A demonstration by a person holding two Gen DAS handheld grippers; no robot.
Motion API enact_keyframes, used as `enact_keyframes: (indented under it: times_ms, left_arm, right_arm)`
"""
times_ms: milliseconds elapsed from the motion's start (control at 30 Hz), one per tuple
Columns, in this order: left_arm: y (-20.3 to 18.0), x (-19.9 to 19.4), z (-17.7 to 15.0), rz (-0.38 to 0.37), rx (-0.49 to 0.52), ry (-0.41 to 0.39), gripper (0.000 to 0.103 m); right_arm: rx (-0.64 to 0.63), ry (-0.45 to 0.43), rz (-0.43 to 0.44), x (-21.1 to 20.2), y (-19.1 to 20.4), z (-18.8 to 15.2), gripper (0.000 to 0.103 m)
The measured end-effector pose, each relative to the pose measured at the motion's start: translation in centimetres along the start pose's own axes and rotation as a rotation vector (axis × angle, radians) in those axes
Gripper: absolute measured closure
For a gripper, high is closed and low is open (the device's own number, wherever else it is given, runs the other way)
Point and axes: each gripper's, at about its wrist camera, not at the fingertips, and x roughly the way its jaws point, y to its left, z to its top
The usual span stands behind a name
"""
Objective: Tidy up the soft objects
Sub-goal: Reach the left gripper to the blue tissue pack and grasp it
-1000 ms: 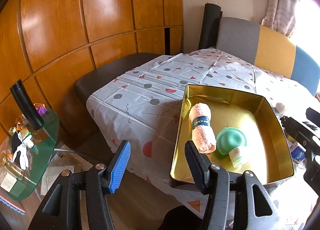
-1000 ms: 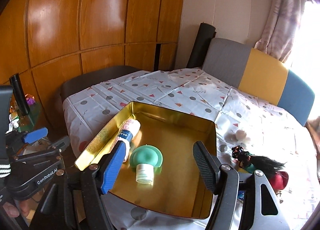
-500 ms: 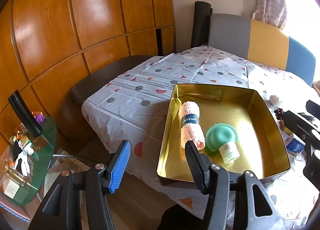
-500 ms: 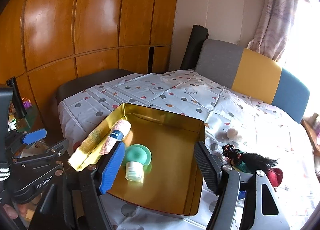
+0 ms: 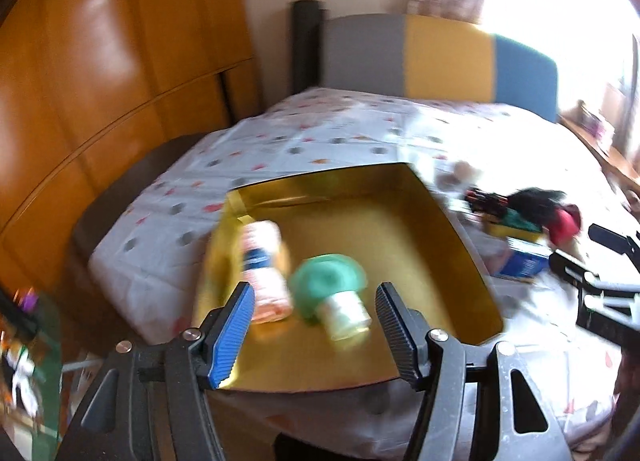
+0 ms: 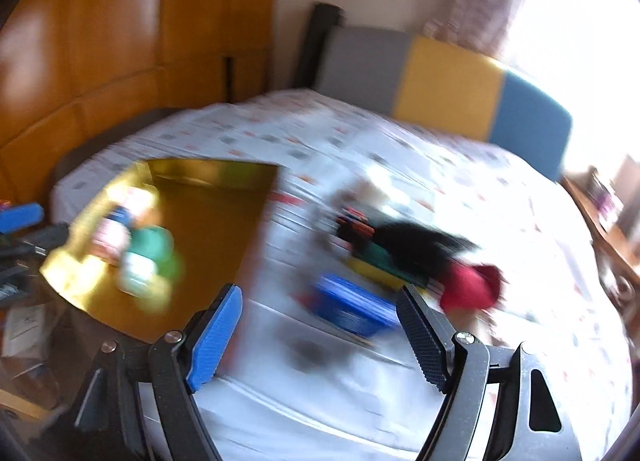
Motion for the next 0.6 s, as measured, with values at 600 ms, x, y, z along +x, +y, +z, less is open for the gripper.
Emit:
enact_keyframes:
  times_ms: [600]
  left_arm:
    - [-18.5, 6.1, 2.8, -0.353, 0.247, 0.166, 0.000]
  right_arm:
    - [0.458, 0.080, -0.164, 1.6, -18.5, -5.6, 0.015]
